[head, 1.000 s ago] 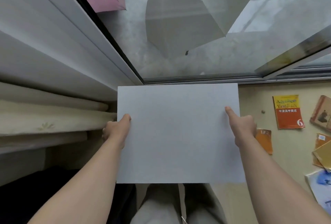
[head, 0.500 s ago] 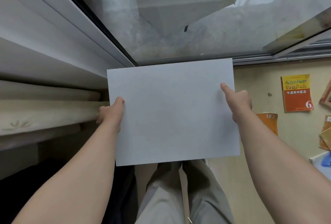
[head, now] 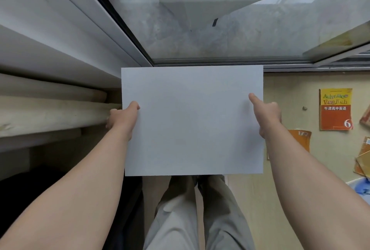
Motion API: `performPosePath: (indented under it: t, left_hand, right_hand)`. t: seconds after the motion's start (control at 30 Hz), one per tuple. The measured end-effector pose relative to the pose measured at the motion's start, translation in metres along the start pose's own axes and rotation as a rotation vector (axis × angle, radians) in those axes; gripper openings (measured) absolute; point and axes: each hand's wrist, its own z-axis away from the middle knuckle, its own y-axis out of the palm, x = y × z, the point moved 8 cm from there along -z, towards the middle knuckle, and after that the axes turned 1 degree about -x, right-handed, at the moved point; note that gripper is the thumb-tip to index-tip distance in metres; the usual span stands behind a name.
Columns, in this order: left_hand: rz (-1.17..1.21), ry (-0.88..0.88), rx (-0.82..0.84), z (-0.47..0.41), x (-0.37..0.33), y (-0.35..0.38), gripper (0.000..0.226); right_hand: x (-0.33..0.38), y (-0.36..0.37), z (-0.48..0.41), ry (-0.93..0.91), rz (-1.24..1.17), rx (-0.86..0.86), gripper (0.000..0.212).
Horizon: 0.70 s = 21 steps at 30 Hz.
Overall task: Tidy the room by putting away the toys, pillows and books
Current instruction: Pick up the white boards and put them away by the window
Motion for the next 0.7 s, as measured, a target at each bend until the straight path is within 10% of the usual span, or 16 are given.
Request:
performPosePath:
  t: [0.7]
  left_hand:
    - [-0.099, 0.149, -0.002, 0.044, 0.053, -0.001, 0.065]
  right_hand:
    - [-0.051, 0.007, 0.04, -0.022, 0.346, 0.031, 0.09]
